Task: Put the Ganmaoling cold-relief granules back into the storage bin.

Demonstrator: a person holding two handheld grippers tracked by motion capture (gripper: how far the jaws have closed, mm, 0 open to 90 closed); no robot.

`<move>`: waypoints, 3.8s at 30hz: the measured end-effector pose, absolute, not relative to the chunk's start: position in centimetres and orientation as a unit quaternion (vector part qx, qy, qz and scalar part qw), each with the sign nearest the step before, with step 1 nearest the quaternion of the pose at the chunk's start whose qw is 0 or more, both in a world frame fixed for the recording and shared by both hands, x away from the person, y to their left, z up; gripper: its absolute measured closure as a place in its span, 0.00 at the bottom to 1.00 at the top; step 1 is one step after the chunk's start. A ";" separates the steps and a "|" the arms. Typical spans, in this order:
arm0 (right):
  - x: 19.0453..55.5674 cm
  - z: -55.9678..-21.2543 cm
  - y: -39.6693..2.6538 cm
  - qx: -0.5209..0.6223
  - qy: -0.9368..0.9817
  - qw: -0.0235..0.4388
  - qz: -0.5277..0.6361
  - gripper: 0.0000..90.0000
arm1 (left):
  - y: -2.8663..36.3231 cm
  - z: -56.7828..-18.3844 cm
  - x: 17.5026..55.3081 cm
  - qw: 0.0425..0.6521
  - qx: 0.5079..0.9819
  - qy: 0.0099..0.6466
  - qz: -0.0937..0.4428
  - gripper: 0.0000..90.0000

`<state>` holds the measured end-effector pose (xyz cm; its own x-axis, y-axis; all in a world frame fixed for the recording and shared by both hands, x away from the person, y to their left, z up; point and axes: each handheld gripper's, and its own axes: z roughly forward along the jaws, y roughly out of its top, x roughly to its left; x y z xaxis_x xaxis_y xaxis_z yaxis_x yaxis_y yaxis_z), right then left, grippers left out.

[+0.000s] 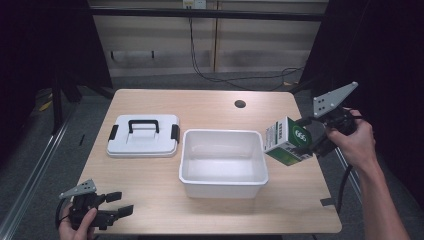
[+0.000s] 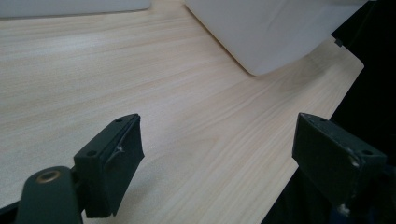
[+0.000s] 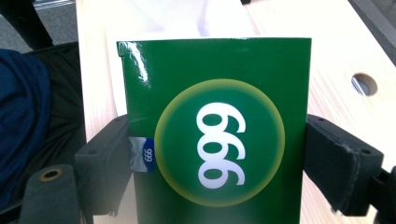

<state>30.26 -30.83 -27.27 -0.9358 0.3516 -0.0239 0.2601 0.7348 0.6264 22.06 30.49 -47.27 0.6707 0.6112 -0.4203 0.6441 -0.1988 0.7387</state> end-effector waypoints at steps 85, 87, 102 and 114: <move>36.3 -34.2 -14.7 0.072 0.997 -0.002 0.039 0.16 | 30.5 -47.3 22.1 0.486 0.776 0.401 -0.020 0.18; 36.4 -34.4 -14.8 0.065 0.997 -0.004 0.039 0.16 | 30.5 -47.3 22.1 0.487 0.775 0.402 -0.020 0.18; 36.7 -36.8 -14.7 0.075 0.996 -0.018 0.040 0.16 | 30.5 -47.3 22.1 0.486 0.776 0.401 -0.021 0.18; 36.8 -38.6 -14.3 0.082 0.996 -0.026 0.025 0.16 | 30.5 -47.3 22.1 0.487 0.775 0.403 -0.021 0.18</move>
<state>36.79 -14.34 -38.59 -0.9851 0.1627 0.0557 0.1653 0.9852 0.0453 22.08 30.46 -47.29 0.6751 0.6033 -0.4246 0.6441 -0.2012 0.7380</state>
